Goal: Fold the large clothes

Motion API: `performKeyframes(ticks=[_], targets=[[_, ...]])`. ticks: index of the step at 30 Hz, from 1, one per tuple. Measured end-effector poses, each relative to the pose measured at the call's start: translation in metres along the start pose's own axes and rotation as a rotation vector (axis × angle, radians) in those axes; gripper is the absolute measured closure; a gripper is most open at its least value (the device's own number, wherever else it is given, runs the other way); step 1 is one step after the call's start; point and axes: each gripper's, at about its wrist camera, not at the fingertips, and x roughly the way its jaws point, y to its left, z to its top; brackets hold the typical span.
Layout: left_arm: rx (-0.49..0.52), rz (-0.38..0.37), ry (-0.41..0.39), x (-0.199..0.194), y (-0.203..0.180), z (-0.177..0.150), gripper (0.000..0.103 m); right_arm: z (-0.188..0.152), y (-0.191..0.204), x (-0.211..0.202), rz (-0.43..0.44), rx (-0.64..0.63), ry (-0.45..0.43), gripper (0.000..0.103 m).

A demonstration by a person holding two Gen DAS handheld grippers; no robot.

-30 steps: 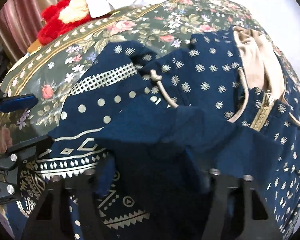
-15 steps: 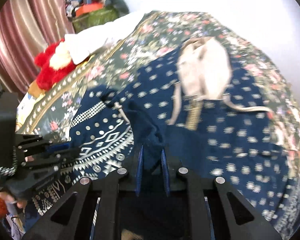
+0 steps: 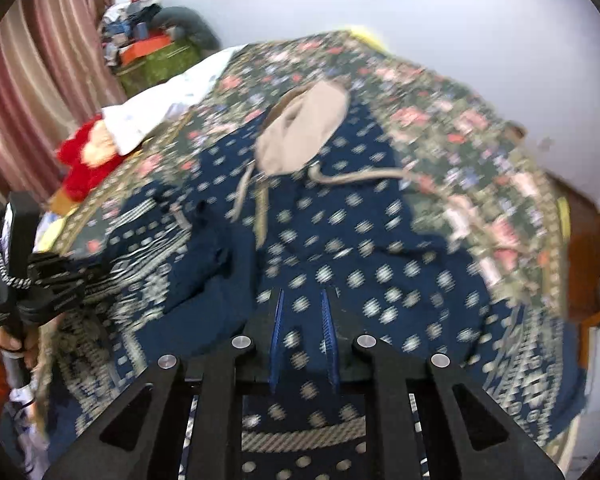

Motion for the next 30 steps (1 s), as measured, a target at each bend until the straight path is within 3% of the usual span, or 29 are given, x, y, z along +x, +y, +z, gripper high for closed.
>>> performKeyframes(ticks=[4, 6, 9, 11, 12, 17, 21, 24, 27, 28, 30], targets=[[0.030, -0.015, -0.036, -0.023, -0.006, 0.007, 0.092, 0.005, 0.008, 0.013, 0.111, 0.010, 0.080, 0.088], [0.024, -0.048, -0.033, -0.030, -0.010, 0.014, 0.092, 0.008, 0.014, 0.019, 0.125, 0.022, 0.089, 0.088], [0.009, -0.134, -0.010, -0.034, -0.024, 0.026, 0.078, 0.006, 0.017, 0.024, 0.106, 0.028, 0.096, 0.088], [0.007, -0.186, -0.009, -0.033, -0.037, 0.033, 0.060, 0.002, 0.016, 0.027, 0.077, 0.019, 0.115, 0.088], [0.013, -0.214, -0.011, -0.032, -0.048, 0.038, 0.058, -0.003, 0.012, 0.030, 0.050, 0.004, 0.134, 0.088], [0.078, -0.282, -0.007, -0.020, -0.099, 0.053, 0.058, -0.023, -0.010, 0.033, -0.088, -0.096, 0.203, 0.088], [0.139, -0.230, -0.013, 0.001, -0.131, 0.060, 0.058, -0.040, -0.030, 0.034, -0.251, -0.211, 0.223, 0.088], [0.147, -0.158, -0.022, 0.015, -0.138, 0.064, 0.065, -0.049, -0.036, 0.033, -0.314, -0.261, 0.205, 0.088], [0.145, -0.149, -0.031, 0.019, -0.138, 0.064, 0.092, -0.053, -0.037, 0.033, -0.368, -0.294, 0.196, 0.085], [0.140, -0.148, -0.035, 0.018, -0.136, 0.064, 0.094, -0.055, -0.036, 0.033, -0.391, -0.306, 0.187, 0.080], [0.125, -0.165, -0.046, 0.010, -0.131, 0.065, 0.095, -0.057, -0.035, 0.033, -0.475, -0.339, 0.155, 0.058]])
